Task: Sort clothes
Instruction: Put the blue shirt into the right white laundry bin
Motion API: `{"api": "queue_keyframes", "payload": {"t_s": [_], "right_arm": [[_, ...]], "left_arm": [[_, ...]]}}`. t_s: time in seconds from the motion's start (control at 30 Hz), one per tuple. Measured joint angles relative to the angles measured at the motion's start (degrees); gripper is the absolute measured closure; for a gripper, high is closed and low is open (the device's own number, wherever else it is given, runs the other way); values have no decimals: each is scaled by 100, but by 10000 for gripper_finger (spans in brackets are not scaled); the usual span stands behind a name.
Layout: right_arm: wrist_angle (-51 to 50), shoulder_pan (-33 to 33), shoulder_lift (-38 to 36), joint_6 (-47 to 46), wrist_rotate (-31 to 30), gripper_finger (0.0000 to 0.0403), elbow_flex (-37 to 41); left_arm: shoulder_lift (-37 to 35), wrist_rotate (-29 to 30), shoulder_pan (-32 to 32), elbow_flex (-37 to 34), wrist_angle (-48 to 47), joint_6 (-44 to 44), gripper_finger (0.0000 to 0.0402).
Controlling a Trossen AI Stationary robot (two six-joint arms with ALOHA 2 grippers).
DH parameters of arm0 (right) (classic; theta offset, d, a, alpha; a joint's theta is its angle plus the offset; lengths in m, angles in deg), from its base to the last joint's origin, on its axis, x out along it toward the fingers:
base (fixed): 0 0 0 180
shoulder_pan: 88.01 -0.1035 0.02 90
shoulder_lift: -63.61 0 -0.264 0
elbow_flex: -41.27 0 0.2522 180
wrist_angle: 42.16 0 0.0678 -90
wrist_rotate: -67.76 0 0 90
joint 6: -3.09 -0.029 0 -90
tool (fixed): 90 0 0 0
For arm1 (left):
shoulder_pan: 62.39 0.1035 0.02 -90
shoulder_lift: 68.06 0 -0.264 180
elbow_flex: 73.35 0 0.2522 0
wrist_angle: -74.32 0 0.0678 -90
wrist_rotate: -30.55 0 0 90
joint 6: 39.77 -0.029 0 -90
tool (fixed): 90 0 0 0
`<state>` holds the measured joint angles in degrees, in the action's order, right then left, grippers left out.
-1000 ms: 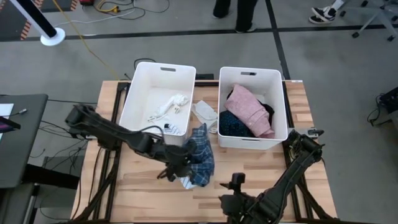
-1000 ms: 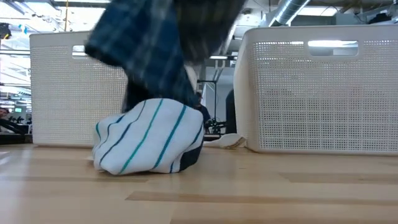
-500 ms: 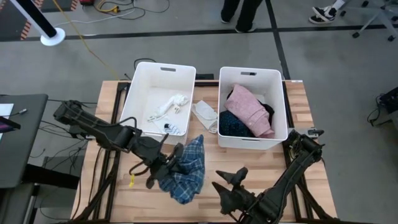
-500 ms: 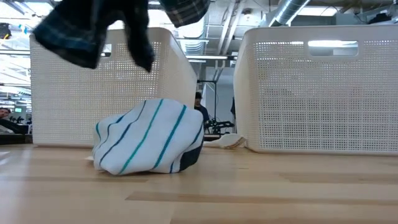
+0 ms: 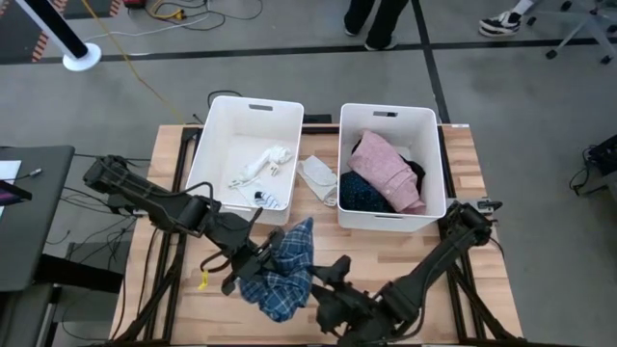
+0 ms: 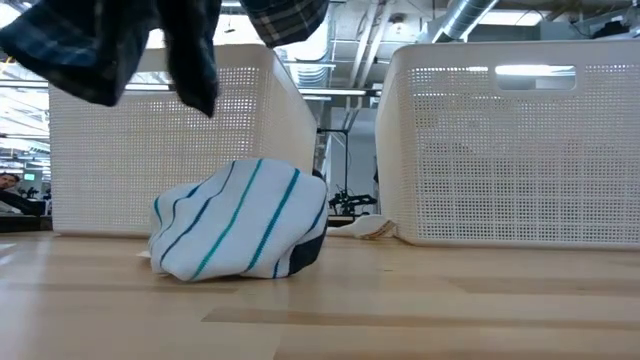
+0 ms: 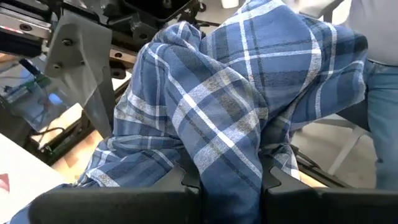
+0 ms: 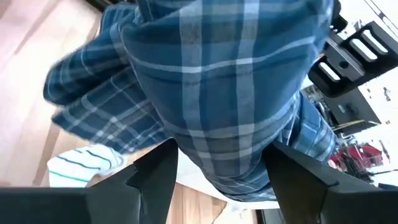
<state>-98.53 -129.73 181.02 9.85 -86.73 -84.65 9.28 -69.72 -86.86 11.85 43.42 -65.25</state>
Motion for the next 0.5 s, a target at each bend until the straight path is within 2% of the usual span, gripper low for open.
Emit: {"api": "queue_keyframes", "payload": {"t_s": [0.33,0.5], "right_arm": [[381,133,0,604,348,143,0],[676,289,0,878,657,99,0]], "left_arm": [[0,-308,-125,0,65,134,361],[0,-439,-126,0,89,195,361]]}}
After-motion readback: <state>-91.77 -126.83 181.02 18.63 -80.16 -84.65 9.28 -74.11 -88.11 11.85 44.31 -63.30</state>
